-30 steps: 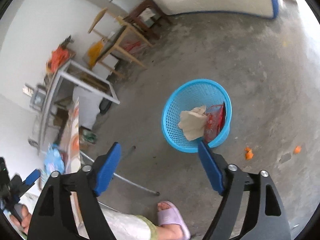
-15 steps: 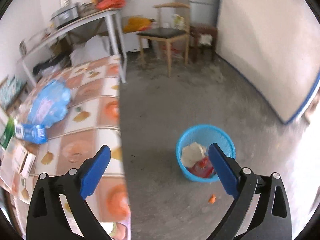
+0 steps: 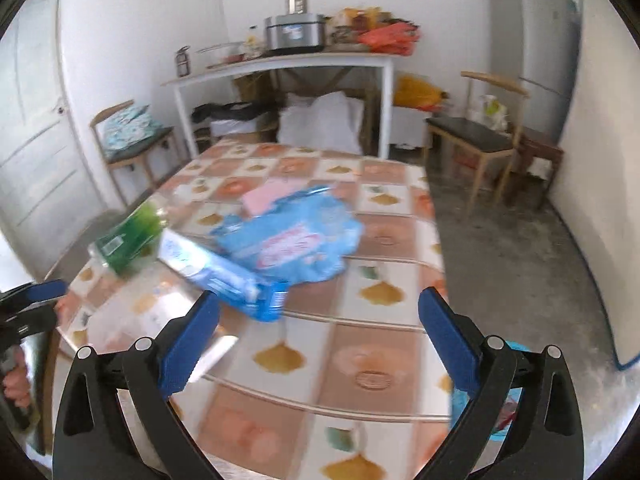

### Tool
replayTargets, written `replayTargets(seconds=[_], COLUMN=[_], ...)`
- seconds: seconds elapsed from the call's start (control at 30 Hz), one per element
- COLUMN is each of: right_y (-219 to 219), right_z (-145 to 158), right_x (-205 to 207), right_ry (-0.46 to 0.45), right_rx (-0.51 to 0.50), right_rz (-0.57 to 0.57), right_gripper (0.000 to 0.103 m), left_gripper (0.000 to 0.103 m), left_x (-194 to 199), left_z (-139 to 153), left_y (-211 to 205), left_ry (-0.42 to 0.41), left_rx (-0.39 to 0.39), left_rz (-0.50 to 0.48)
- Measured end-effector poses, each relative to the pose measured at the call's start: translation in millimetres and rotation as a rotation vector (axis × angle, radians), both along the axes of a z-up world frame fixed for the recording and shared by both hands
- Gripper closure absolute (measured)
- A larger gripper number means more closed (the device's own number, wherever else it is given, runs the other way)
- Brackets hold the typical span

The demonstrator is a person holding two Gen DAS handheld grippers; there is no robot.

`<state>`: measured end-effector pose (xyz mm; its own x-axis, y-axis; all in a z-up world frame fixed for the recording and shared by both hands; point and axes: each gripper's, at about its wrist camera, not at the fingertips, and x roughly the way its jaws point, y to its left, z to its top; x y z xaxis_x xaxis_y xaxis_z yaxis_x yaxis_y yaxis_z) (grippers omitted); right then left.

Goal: Collect trash
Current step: 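Move both grippers back over the table toward the clear plastic box, then grasp the clear plastic box with the left gripper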

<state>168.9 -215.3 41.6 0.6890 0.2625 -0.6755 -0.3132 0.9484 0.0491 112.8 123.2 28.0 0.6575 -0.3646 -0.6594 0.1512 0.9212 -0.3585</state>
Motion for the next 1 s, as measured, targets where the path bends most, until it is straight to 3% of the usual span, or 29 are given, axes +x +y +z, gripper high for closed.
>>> replayTargets(seconds=[0.1,0.27,0.43,0.9,1.0], right_y=[12.2,22.8,24.5,34.2,31.3], right_z=[-6.8,-11.3,-11.9,-14.8,-14.7], right_x=[4.5,9.8,19.4,35.2,31.1], right_ry=[0.041,0.092,0.12,0.207,0.208], right_rx=[0.004,0.021,0.039,0.122,0.134], right_rz=[0.024,0.064,0.08,0.121,0.118], right_gripper=[0.007,0.007,0.007,0.007,0.007], left_gripper=[0.009,0.009,0.009,0.009,0.009], left_x=[21.7,54.2,71.0,84.0,86.1], left_z=[-12.8,-39.5,-49.9,-37.6,-40.1], left_y=[1.7,-15.8,-23.9,0.1,1.9], left_ry=[0.055,0.187,0.241,0.3,0.331], left_rx=[-0.014,0.037,0.044,-0.179,-0.171], left_rz=[-0.028,-0.104,-0.139,-0.159,-0.184])
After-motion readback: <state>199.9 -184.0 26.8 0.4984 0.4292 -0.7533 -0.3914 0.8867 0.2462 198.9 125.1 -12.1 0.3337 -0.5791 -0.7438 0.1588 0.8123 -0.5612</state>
